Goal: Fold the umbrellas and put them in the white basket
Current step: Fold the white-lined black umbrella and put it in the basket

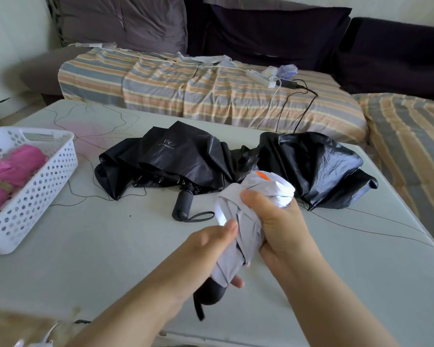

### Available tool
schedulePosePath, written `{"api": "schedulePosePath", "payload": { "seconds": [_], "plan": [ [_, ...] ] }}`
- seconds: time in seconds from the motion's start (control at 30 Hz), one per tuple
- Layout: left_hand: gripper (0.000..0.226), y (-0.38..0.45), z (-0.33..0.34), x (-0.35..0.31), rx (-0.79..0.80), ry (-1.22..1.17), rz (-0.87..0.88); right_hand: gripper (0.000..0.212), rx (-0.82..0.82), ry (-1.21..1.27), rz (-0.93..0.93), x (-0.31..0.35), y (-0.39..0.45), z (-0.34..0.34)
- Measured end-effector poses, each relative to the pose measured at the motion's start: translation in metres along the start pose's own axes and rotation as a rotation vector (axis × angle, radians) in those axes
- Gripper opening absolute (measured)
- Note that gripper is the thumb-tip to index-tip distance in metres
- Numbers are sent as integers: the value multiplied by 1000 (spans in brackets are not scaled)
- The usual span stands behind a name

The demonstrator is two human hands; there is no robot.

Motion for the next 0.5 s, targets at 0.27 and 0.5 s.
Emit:
{"api": "schedulePosePath", "payload": {
  "seconds": [0.27,0.5],
  "plan": [
    [49,-4,-6,-7,-315,465,280,43,-31,-143,44,1,1,-2],
    [43,-8,5,-9,-395,877,462,22,-221,-49,111,-8,3,-9]
  ]
}}
Point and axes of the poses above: each hand's wrist, its own y-axis towards the middle knuckle, its own z-axis out of the palm, x = y × z, the point moved 4 cm from there along y, towards the middle knuckle, and after that the axes turned 8 degrees about z, right-handed, at the moved point
